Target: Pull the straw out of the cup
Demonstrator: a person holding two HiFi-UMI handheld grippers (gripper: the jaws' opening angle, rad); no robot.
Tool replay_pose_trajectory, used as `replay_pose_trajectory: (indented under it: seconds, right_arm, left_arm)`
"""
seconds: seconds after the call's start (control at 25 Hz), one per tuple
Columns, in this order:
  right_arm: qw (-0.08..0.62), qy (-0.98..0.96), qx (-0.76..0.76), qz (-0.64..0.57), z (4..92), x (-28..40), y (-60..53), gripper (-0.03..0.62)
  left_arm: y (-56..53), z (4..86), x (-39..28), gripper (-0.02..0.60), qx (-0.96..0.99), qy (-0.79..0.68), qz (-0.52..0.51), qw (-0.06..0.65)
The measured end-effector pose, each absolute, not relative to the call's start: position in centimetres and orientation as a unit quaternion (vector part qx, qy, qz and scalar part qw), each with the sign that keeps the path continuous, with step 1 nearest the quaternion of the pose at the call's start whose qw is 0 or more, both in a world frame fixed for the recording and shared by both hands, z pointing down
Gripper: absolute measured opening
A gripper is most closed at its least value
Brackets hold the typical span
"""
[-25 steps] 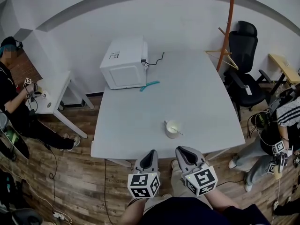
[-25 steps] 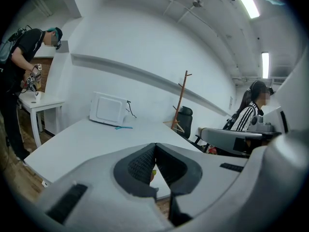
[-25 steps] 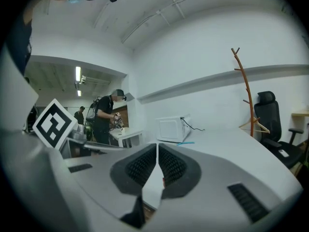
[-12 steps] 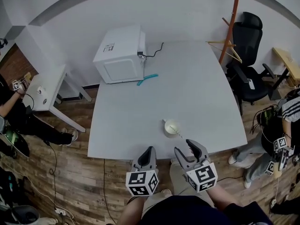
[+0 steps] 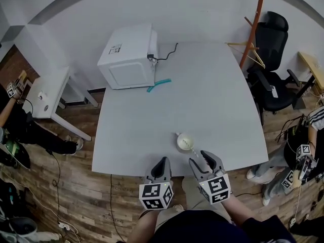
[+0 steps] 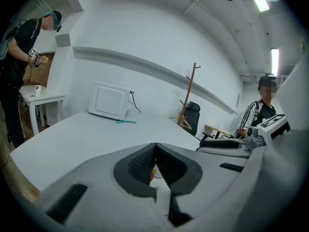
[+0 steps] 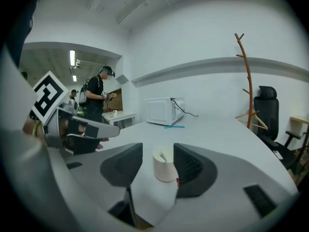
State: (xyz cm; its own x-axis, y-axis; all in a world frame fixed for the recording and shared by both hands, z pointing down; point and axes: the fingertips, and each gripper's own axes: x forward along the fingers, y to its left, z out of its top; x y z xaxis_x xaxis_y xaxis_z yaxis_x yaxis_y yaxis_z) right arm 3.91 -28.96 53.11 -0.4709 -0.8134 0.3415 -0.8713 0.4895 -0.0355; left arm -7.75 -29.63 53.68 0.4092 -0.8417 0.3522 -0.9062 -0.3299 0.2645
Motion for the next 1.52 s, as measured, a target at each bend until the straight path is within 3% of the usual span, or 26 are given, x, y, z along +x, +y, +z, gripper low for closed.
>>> replay_pose_trajectory:
  seconds: [0.48, 1.0, 1.52]
  right_arm:
    - [0.196, -0.847, 0.480, 0.118, 57.7, 3.4, -32.0, 0.191]
    - [0.221, -0.837, 0.486, 0.117, 59.1, 3.4, -33.2, 0.050]
    - [0.216, -0.838, 0.490, 0.104, 57.6, 3.3, -32.7, 0.043]
  left_arm:
    - [-32.6, 55.4, -7.4, 0.017, 0.802, -0.547, 0.081, 0.228]
    - [-33.4, 56.1, -7.4, 0.017, 0.800, -0.546, 0.085, 0.232]
    - [-32.6, 55.1, -7.3, 0.017, 0.805, -0.542, 0.081, 0.226]
